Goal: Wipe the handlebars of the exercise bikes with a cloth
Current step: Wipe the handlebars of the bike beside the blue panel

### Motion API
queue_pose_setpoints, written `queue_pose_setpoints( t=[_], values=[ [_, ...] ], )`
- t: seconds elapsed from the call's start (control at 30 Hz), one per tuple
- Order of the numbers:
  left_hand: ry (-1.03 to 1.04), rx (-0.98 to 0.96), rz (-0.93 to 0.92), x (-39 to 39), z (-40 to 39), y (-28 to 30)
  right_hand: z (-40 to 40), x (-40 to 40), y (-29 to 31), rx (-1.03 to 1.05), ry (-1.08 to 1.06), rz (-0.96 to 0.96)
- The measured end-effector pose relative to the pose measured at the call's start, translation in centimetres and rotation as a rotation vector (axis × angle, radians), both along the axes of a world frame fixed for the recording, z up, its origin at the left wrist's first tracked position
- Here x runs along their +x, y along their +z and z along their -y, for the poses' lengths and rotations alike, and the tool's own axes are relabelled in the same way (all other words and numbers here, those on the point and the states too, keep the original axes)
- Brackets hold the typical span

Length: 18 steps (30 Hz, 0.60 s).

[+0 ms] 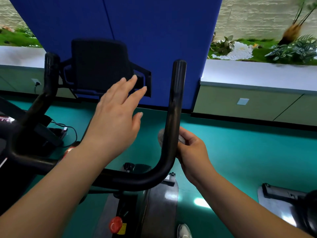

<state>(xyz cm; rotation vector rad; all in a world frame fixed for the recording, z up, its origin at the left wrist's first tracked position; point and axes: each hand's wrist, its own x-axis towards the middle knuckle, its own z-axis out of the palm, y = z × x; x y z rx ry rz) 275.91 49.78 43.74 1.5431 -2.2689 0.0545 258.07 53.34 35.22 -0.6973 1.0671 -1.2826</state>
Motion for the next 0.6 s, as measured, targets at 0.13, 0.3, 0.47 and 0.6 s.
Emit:
queue_pose_setpoints(
  t=[0.13, 0.3, 0.47, 0.6],
  values=[
    [0.012, -0.020, 0.029, -0.4, 1.1, 0.7, 1.6, -0.6, 0.2, -0.002, 0.030, -0.009],
    [0.026, -0.008, 0.063, -0.9, 2.1, 0.8, 3.4, -1.3, 0.6, -0.010, 0.035, -0.028],
    [0.040, 0.012, 0.064, -1.3, 2.9, 1.0, 5.5, -1.9, 1.1, -0.031, 0.045, -0.040],
    [0.036, 0.046, 0.073, -1.4, 3.1, 0.8, 7.4, -2.3, 1.5, -0.057, 0.048, -0.030]
  ],
)
